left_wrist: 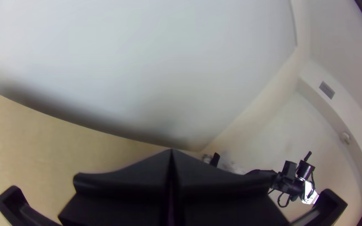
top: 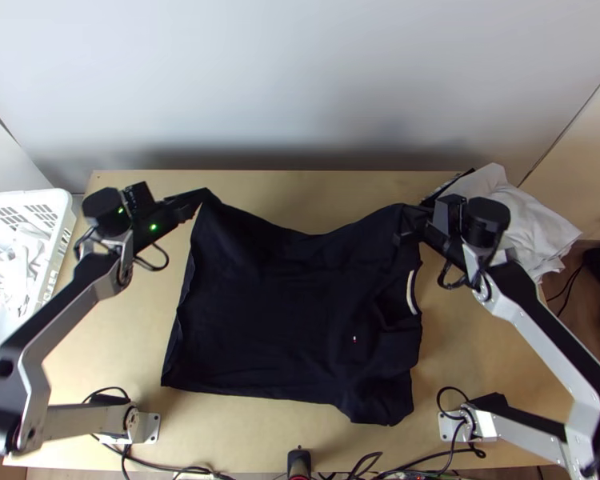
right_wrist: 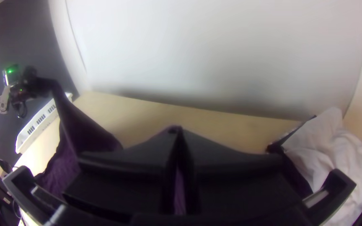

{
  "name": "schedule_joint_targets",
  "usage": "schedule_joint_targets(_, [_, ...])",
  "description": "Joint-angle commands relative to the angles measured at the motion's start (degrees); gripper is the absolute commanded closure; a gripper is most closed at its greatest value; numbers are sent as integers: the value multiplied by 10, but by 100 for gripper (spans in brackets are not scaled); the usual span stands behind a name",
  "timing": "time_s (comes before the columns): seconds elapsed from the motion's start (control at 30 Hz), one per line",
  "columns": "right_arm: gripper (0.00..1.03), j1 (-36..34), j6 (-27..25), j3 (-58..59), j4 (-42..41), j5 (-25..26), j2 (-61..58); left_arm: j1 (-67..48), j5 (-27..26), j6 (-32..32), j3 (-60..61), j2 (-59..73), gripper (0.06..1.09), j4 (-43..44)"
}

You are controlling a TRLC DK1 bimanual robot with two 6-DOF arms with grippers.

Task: Fold the t-shirt

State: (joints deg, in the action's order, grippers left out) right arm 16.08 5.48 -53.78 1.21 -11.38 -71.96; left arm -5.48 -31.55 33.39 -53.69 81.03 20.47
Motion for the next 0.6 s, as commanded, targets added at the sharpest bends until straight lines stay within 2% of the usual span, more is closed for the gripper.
schedule_joint_targets(0.0, [100,-33,-5,-19,-57,-8,-97,14,3,-12,-56,114,105,12])
schedule_joint_targets(0.57, [100,-76,-2,-101,-109,-7,-272,66,18,-7,-163,259,105,14])
